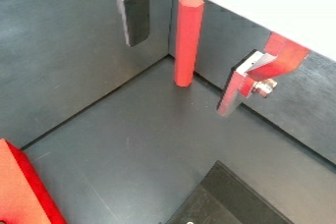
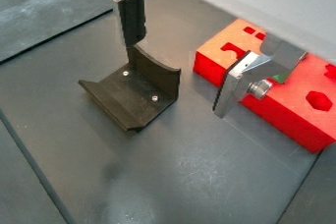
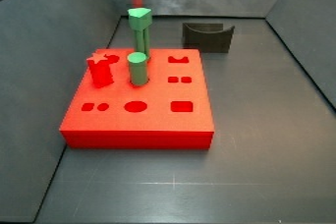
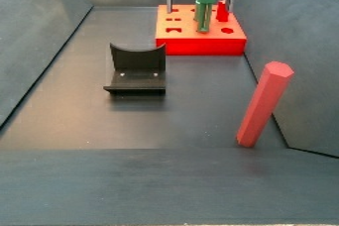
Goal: Pick up the hexagon object. Move up. Move to above the board. Insert the hexagon object.
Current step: Pick up the hexagon object.
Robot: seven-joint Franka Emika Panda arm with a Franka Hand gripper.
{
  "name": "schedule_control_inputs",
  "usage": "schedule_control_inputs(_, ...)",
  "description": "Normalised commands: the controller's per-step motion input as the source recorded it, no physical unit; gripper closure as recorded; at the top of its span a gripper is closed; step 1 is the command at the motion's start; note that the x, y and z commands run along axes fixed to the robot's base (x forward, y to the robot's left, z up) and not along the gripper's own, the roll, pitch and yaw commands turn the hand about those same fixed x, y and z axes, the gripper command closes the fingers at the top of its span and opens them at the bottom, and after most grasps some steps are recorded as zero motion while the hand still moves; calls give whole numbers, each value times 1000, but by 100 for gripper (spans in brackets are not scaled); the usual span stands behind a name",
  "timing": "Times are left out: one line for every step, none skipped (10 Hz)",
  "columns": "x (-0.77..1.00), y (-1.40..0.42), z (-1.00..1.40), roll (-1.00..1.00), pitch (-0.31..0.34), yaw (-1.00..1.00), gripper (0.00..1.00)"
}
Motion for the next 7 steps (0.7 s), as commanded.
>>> schedule_control_inputs(-171, 603, -40, -10, -90, 460, 0)
schedule_control_inputs(-397, 671, -263, 13, -136, 483, 0)
schedule_control_inputs(-531, 660, -289, 71, -147, 360, 0)
schedule_control_inputs(-623, 703, -251, 63, -146, 263, 0)
schedule_control_inputs(-663, 720, -226, 53, -140, 223, 0)
schedule_control_inputs(-640, 691, -171, 26, -130, 269, 0)
schedule_control_inputs(-509, 571, -91, 0, -146, 400, 0)
